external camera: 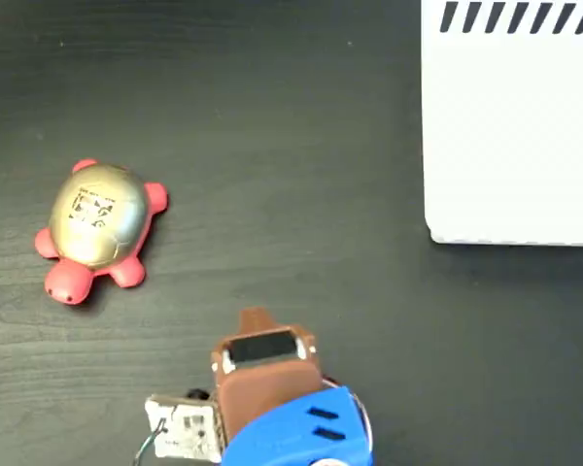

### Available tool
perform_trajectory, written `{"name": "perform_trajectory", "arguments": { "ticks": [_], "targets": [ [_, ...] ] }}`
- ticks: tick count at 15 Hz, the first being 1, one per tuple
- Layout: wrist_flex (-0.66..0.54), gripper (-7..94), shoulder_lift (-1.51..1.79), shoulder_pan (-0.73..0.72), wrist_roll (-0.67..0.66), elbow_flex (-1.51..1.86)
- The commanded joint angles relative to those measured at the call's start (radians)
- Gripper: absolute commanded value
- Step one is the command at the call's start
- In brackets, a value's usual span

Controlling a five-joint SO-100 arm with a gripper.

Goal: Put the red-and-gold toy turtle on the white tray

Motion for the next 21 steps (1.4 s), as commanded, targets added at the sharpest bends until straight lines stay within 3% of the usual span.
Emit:
{"name": "perform_trajectory", "arguments": {
  "ticks": [1,4,9,13,21],
  "targets": [
    [-0.043,0,-0.112,-0.035,-0.06,-0.067],
    [-0.153,0,-0.509,-0.028,-0.11,-0.359],
    [-0.049,0,-0.894,-0.028,-0.23,-0.712],
    [-0.084,0,-1.146,-0.106,-0.403,-0.897],
    [0.218,0,-1.654,-0.279,-0.65,-1.479]
  ]
}}
